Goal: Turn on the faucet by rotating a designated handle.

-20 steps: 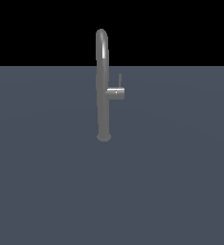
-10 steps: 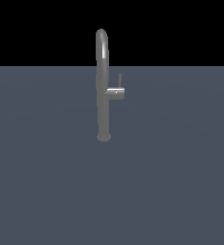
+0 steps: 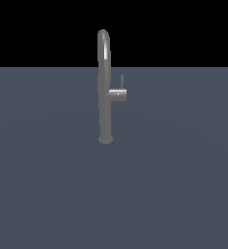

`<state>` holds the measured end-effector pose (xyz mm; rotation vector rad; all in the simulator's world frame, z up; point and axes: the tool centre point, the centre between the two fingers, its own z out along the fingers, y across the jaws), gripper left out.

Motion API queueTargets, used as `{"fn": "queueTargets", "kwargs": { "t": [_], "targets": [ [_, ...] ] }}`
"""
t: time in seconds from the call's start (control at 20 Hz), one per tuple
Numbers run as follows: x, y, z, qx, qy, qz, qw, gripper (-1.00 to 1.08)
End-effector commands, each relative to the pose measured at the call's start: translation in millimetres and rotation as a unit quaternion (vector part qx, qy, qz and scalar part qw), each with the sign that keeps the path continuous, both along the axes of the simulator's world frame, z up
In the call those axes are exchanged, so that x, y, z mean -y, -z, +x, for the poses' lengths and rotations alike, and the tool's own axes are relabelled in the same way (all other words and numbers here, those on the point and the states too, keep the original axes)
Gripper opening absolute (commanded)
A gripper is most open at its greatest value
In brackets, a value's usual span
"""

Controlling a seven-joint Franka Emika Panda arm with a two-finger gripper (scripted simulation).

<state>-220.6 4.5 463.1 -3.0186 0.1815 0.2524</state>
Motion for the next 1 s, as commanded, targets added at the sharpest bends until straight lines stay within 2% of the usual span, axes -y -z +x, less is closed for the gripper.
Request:
{"fn": "queueTargets", "kwargs": {
  "t": [0.0,0.25,0.5,0.75,0.95],
  "targets": [
    [-2.3,1.1,12.3,-0.017,0.016,0.015,0.9996,-1.00],
    [-6.1,4.5,39.5,-0.054,0.052,0.049,0.9960,-1.00],
    [-8.1,9.8,67.5,-0.093,0.089,0.084,0.9882,-1.00],
    [-8.5,17.3,95.9,-0.132,0.126,0.120,0.9759,-1.00],
    [-7.5,25.0,118.6,-0.163,0.156,0.149,0.9627,-1.00]
  ]
}}
